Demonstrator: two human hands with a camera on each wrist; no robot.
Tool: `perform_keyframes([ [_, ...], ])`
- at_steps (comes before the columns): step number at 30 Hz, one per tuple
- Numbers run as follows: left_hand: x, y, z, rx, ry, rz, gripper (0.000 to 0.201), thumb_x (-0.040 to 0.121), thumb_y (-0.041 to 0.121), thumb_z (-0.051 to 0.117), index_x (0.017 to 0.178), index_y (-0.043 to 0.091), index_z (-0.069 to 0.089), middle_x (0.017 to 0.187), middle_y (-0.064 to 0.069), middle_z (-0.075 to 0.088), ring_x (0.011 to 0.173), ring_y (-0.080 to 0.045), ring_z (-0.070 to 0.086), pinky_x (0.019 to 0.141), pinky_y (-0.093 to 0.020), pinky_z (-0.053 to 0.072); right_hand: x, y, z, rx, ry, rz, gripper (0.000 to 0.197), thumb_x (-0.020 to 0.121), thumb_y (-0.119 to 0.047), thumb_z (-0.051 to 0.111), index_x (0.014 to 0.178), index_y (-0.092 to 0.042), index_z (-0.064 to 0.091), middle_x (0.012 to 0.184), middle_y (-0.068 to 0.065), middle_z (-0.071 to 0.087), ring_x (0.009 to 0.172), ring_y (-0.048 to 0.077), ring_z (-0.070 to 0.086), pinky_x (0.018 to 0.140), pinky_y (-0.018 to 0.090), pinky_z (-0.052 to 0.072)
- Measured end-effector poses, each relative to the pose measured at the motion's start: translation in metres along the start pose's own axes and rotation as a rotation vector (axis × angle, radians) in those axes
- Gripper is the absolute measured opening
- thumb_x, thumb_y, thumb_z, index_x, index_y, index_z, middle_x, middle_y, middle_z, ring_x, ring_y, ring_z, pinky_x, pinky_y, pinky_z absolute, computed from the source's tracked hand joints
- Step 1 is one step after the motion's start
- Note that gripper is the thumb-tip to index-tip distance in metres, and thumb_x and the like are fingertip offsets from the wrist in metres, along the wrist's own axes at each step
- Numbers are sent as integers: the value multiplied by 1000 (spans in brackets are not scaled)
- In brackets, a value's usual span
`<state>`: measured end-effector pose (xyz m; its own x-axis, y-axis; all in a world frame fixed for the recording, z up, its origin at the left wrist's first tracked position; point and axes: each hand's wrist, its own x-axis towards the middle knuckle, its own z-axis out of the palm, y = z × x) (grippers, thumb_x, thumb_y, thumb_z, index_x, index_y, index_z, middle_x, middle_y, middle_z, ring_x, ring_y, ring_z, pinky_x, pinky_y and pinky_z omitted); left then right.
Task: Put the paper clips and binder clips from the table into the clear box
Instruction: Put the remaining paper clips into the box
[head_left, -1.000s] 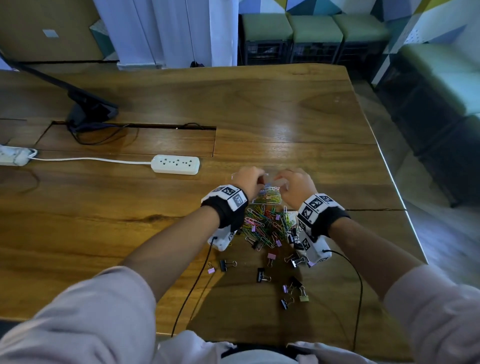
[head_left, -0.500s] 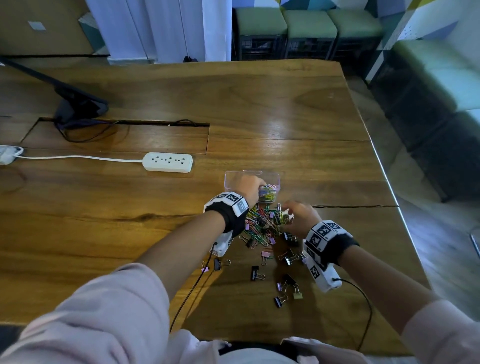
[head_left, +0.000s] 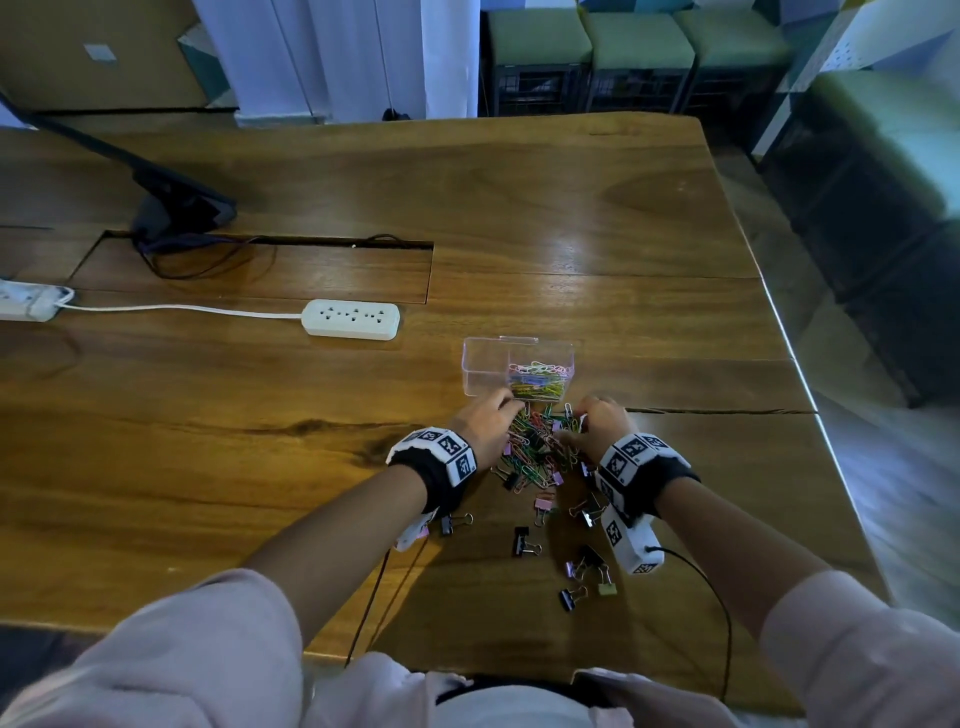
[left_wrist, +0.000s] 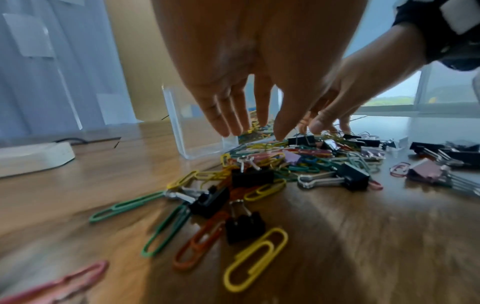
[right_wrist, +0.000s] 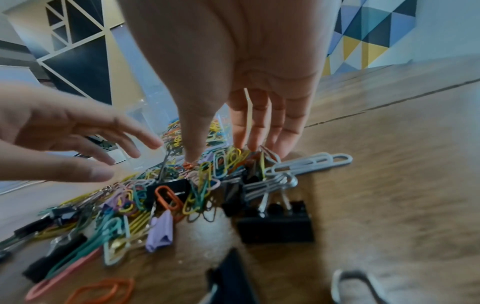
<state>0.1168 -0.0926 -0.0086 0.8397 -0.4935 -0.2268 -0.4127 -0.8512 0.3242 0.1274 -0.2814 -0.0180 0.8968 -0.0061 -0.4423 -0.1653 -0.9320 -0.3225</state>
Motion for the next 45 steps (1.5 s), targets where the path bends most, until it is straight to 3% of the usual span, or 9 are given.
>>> perform_keyframes([
  [6, 4, -4, 11, 153, -209, 52, 73, 88, -11, 46, 150, 13, 17, 158, -6, 12, 144, -27, 16, 115, -35, 25, -2, -3, -4, -38, -84, 1, 34, 81, -26, 70, 113, -16, 63, 111, 3, 64, 93, 15, 59, 72, 22, 47],
  [14, 5, -7, 11, 35, -100, 36, 43, 90, 5, 57, 131, 12, 50, 129, -6, 49, 120, -24, 43, 102, -34, 38, -5, 9, -8, 58, -154, -28, 29, 76, -23, 75, 102, -14, 68, 101, 2, 69, 84, 11, 61, 72, 20, 52],
  [18, 7, -6, 4, -2, -167, -45, 39, 88, 18, 62, 126, 12, 53, 121, -10, 52, 114, -25, 49, 94, -35, 42, -8, 10, -13, 112, -140, -58, 25, 76, -23, 74, 99, -15, 69, 98, 1, 69, 87, 12, 63, 76, 24, 55],
  [23, 9, -6, -1, -82, -194, -141, 39, 86, 25, 66, 120, 11, 58, 124, -10, 58, 116, -25, 53, 94, -34, 44, -10, 9, -26, 228, -135, -80, 22, 73, -25, 77, 92, -15, 72, 86, -3, 70, 73, 9, 64, 56, 14, 47],
  [28, 6, -10, -4, -245, -166, -235, 30, 85, 22, 68, 111, 8, 67, 118, -8, 65, 109, -21, 59, 88, -29, 47, -9, 4, -37, 338, -99, -80, 20, 69, -19, 80, 83, -7, 73, 79, 3, 73, 69, 11, 68, 60, 17, 53],
  [31, 3, -12, -5, -319, -131, -280, 27, 83, 22, 70, 107, 8, 70, 114, -7, 66, 107, -20, 59, 82, -25, 46, -9, -6, -47, 305, -76, -93, 10, 72, -20, 76, 78, -14, 72, 77, -1, 71, 75, 10, 67, 72, 21, 55],
  [38, -3, -18, -6, -357, -102, -286, 26, 83, 23, 70, 106, 9, 71, 112, -6, 66, 105, -22, 59, 77, -22, 42, -1, -27, -79, 301, -15, -139, 11, 77, -21, 72, 86, -16, 70, 80, -6, 68, 69, -2, 62, 52, 10, 43],
  [41, -5, -17, -8, -353, -93, -275, 26, 84, 23, 69, 105, 8, 70, 111, -8, 66, 105, -23, 60, 78, -24, 42, 2, -37, -92, 356, 63, -178, 6, 76, -18, 73, 80, -16, 69, 75, -5, 68, 67, 1, 64, 58, 11, 49],
  [45, -7, -17, -11, -342, -103, -270, 27, 84, 22, 70, 106, 7, 70, 112, -9, 66, 104, -23, 60, 82, -28, 46, 7, -47, -109, 417, 183, -235, 9, 74, -15, 75, 76, -19, 67, 74, -5, 66, 67, 2, 63, 58, 6, 44],
])
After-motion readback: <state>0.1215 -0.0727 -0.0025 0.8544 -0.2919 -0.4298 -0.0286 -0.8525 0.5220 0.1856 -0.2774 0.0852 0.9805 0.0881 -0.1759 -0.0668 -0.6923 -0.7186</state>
